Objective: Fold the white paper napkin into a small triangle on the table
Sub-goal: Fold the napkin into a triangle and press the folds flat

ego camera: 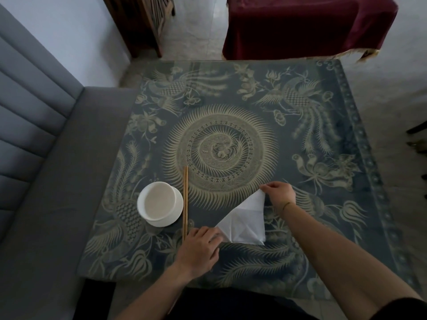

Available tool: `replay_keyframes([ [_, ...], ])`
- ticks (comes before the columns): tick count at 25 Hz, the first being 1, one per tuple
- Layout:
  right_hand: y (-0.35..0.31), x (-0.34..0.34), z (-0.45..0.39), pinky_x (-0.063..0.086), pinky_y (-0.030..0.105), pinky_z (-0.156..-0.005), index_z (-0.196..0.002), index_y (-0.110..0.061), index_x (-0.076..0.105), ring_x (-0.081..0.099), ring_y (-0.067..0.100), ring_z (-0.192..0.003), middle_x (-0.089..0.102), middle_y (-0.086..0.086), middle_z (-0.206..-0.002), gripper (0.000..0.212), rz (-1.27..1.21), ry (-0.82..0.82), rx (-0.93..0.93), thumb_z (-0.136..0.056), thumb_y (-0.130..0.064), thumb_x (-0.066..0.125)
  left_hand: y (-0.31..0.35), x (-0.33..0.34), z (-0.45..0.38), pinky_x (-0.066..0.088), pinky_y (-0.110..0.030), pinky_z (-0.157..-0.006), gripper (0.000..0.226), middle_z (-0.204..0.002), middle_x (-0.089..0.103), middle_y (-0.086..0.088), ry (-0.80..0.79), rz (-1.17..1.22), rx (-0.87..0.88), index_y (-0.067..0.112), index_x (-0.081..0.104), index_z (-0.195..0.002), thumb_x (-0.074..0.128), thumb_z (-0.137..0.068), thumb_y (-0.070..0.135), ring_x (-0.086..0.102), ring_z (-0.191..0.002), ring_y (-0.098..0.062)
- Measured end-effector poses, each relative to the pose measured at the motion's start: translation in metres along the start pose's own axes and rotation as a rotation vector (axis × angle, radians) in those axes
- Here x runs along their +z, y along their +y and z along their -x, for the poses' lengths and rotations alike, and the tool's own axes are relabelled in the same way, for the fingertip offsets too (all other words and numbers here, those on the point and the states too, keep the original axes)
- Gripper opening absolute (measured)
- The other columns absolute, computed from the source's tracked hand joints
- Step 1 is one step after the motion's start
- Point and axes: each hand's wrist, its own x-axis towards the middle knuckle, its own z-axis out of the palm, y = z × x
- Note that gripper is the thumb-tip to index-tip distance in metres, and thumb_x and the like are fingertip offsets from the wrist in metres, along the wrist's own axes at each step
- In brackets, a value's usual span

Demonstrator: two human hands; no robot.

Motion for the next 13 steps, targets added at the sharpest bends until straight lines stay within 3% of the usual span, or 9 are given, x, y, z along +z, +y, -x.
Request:
replay_keyframes([
  [5,0.006,-0.001,0.001,0.040,0.014,-0.041,-0.068,-0.031,0.069,0.061,0.006,-0.058,0.069,-0.008,-0.071,0.015,-0.060,0.030,-0.014,-0.080,-0.033,0.077,0.001,-0.002,0.003,0.044,-0.031,-0.094,0.031,-0.125,0.054,0.008,-0.029,0.009,-0.005,0.028,0.057,-0.117,0.051,-0.087,0.034,0.052,-0.111,-0.012],
  [9,0.003,-0.004,0.004,0.048,0.031,-0.074,-0.095,-0.025,0.069,0.063,0.020,-0.087,0.068,0.002,-0.099,0.013,0.017,0.157,-0.080,-0.085,-0.033,0.070,0.001,-0.003,0.003,0.046,-0.034,-0.094,0.031,-0.127,0.055,0.005,-0.019,0.017,-0.010,0.026,0.059,-0.116,0.051,-0.087,0.034,0.052,-0.115,-0.015],
  [11,0.006,-0.006,0.019,0.046,0.037,-0.081,-0.110,-0.020,0.067,0.057,0.026,-0.099,0.062,0.006,-0.110,0.025,0.192,0.279,-0.286,-0.087,-0.029,0.068,0.002,-0.005,0.002,0.044,-0.034,-0.093,0.030,-0.126,0.055,0.004,0.017,0.038,-0.020,0.024,0.059,-0.116,0.053,-0.087,0.031,0.053,-0.114,-0.017],
  [13,0.019,-0.002,0.044,0.046,0.041,-0.081,-0.115,-0.017,0.065,0.056,0.029,-0.102,0.062,0.007,-0.114,0.031,0.456,0.288,-0.691,-0.086,-0.025,0.072,0.004,-0.006,0.000,0.045,-0.034,-0.094,0.030,-0.126,0.056,0.002,0.036,0.042,0.005,0.023,0.059,-0.118,0.054,-0.088,0.029,0.054,-0.115,-0.017],
])
